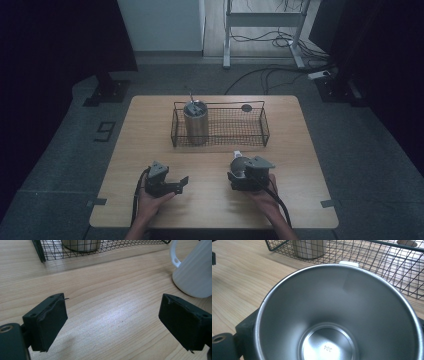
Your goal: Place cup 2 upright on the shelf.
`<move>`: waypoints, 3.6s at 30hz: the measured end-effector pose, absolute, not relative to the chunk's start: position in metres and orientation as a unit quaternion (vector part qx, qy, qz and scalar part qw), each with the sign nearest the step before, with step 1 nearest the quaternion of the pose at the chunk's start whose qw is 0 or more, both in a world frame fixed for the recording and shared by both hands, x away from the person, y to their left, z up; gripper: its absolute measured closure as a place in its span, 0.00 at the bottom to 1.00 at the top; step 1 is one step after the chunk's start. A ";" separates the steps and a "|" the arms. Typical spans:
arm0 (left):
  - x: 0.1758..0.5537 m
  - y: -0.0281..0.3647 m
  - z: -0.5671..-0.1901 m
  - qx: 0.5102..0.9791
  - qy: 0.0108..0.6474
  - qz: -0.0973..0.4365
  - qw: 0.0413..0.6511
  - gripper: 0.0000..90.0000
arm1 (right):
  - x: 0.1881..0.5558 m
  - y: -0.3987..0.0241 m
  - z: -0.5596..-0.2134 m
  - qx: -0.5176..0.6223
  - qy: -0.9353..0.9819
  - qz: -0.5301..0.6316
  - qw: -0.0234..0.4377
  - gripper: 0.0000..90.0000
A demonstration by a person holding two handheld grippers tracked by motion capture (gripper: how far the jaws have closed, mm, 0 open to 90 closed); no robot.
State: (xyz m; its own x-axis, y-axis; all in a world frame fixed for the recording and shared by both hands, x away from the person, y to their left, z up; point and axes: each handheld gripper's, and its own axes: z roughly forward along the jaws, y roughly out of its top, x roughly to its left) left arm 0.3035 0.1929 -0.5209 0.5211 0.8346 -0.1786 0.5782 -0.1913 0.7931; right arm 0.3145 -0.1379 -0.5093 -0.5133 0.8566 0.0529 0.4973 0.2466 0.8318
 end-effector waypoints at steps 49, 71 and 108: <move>0.298 0.196 -0.517 0.756 0.463 0.147 0.439 0.13 | 0.334 -0.163 -0.463 0.452 0.736 0.456 0.213 0.07; 0.297 0.192 -0.517 0.759 0.457 0.137 0.444 0.13 | 0.361 -0.152 -0.429 0.457 0.730 0.451 0.232 0.07; 0.297 0.193 -0.520 0.762 0.450 0.141 0.443 0.15 | 0.422 -0.141 -0.395 0.469 0.720 0.449 0.246 0.07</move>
State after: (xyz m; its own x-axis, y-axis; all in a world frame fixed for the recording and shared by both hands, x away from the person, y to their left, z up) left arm 0.2966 0.1926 -0.5202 0.5544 0.8116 -0.1843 0.5611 -0.2009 0.8030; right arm 0.4219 -0.1409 -0.3954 -0.4383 0.8963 0.0674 0.4549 0.1566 0.8767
